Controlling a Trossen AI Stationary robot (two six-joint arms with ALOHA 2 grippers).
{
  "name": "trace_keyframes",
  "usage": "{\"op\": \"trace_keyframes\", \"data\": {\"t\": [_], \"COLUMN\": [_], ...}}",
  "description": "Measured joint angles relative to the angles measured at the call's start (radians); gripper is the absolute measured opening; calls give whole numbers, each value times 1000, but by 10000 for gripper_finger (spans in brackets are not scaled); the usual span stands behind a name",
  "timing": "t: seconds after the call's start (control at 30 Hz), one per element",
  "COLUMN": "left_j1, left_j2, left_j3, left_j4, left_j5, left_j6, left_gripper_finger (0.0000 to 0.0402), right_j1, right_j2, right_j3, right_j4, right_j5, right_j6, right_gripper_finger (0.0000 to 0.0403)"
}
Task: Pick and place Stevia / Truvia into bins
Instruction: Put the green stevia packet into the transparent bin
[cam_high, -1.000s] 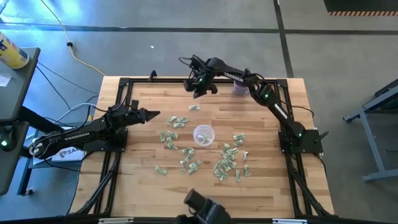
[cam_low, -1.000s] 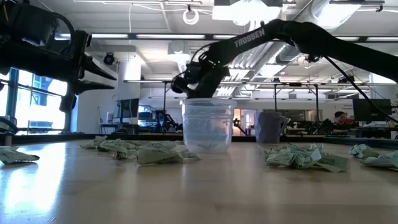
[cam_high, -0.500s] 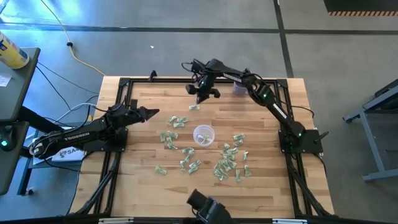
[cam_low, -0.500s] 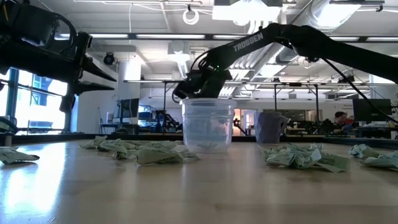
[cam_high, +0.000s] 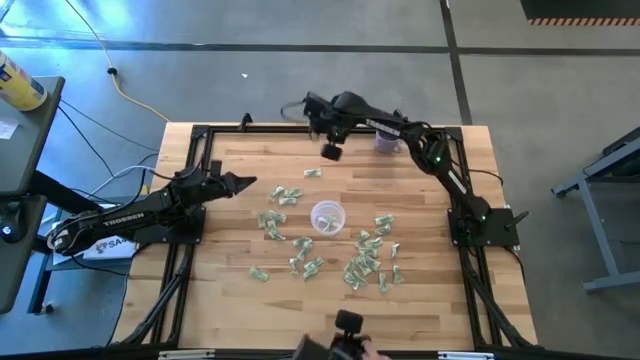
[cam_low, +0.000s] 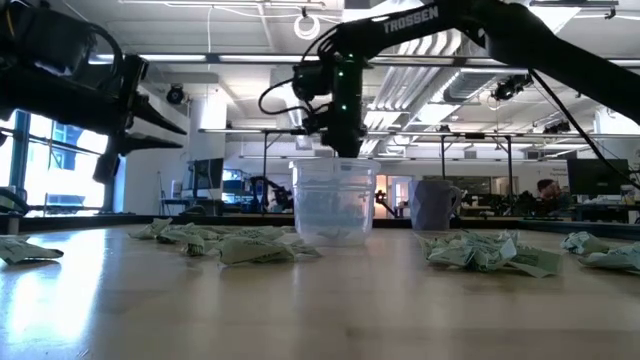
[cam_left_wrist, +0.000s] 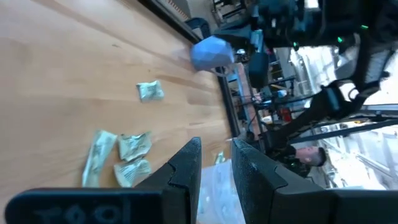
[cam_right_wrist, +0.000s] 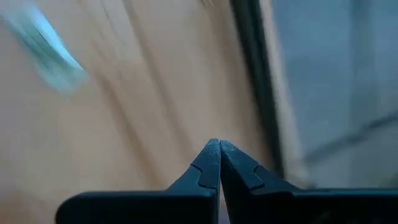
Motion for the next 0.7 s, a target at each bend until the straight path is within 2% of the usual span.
{"op": "trace_keyframes", "data": {"t": [0.07,0.1,0.17,0.27,0.33,0.43,0.57,0.7], "left_j1": [0,0,0,0,0,0,0,0], "left_j2": [0,0,0,0,0,0,0,2], "left_j3": [0,0,0,0,0,0,0,0], "left_j4": [-16,-26,-40,-50,-50,-50,-49,-37], "left_j5": [0,-1,-3,-3,-3,-4,11,57], "left_j6": [0,0,0,-1,-1,-1,8,107], "left_gripper_finger": [124,124,124,124,124,124,124,115], "right_j1": [25,33,44,51,44,29,35,75], "right_j2": [0,0,-1,5,9,12,-4,-55], "right_j3": [-1,-1,-1,-2,-2,-3,-3,-3], "right_j4": [-23,-27,-37,-73,-75,-1,74,64], "right_j5": [73,70,-20,-132,-252,-372,-369,-293], "right_j6": [-152,-209,-223,-41,134,343,444,416], "right_gripper_finger": [0,0,0,0,0,0,0,0]}}
